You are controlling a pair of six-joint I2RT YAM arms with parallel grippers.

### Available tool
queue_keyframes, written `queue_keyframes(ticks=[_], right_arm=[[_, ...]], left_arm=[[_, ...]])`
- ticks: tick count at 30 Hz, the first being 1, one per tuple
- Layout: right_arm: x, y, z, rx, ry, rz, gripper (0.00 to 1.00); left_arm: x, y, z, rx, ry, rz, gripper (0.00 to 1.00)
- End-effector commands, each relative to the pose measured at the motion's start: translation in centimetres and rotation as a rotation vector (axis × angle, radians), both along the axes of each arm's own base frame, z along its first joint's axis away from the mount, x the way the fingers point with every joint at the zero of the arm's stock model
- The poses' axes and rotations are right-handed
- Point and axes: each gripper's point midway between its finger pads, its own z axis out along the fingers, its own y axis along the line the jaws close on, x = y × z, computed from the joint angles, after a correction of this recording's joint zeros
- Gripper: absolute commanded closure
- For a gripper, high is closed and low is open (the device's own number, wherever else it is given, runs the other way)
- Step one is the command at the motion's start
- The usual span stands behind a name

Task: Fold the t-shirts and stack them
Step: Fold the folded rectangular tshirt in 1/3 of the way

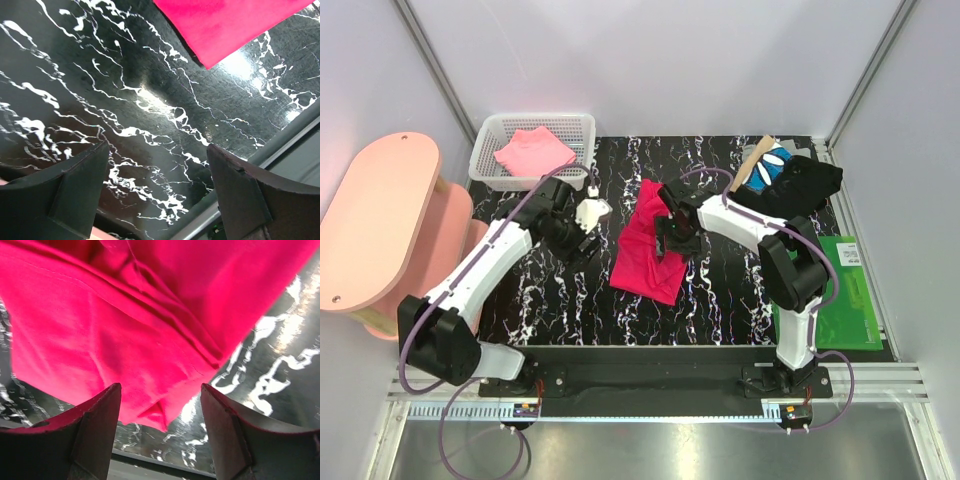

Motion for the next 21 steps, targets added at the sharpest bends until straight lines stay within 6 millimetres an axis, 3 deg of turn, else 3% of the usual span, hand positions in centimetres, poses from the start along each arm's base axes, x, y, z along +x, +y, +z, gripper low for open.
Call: queue_keyframes(ticks=[1, 9, 21], right_arm=[[0.8, 1.6, 1.9, 0.145, -0.038, -0.046, 0.28], [0.8, 0.2, 0.3, 0.124, -0.022, -0.078, 0.3], [1.9, -1.1, -0.9, 0.112, -0.015, -0.11, 0.34]], left_arm=[[0.6, -0.6, -1.3, 0.045, -0.003, -0.019, 0.16], [0.6, -5.3, -5.6, 0.065, 0.108, -0.118, 0.18], [2.7, -7.6, -9.8, 0.097, 0.148, -0.148, 0.19]])
